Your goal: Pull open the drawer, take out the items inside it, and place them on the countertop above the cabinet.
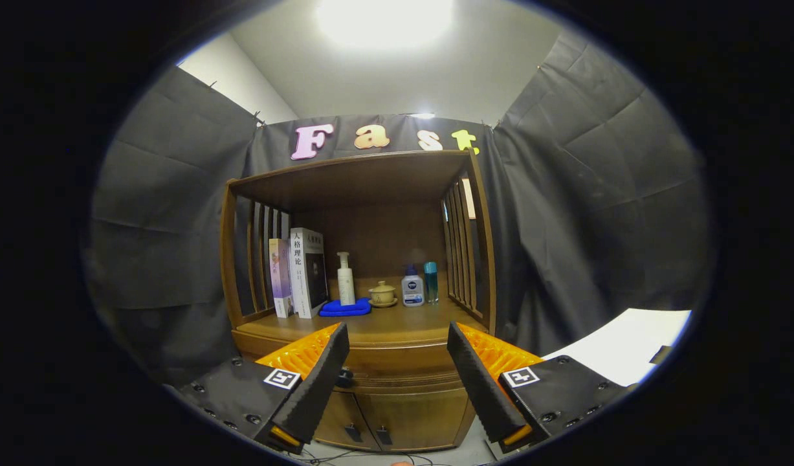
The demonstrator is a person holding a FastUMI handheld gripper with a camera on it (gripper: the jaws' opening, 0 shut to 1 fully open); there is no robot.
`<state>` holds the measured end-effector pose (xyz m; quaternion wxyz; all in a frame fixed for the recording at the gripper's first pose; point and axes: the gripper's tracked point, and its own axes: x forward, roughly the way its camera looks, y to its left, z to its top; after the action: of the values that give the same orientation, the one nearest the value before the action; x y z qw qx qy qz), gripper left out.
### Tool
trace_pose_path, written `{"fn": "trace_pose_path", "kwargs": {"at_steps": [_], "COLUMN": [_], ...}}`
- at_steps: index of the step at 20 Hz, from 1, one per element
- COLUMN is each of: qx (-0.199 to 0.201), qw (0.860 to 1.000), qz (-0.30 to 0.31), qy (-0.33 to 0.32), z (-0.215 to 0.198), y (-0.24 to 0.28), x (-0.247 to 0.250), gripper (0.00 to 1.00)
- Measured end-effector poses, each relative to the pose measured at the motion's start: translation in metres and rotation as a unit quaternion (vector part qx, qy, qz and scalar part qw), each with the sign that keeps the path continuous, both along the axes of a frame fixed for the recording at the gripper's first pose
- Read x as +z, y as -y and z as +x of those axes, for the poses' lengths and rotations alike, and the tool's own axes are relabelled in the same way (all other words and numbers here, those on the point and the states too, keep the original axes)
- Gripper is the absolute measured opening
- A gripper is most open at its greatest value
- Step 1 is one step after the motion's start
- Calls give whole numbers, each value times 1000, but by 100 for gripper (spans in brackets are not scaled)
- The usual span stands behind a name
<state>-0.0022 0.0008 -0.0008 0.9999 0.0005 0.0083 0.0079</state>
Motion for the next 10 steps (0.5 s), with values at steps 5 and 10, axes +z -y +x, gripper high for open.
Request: {"fn": "trace_pose_path", "kwargs": {"at_steps": [5,10], "qx": [6,12], "qw": [1000,1000], "qz": [-1,0], "qy": [1,3], "z": [0,0], "y": [-1,-2], "x": [2,1], "gripper": [98,98]}}
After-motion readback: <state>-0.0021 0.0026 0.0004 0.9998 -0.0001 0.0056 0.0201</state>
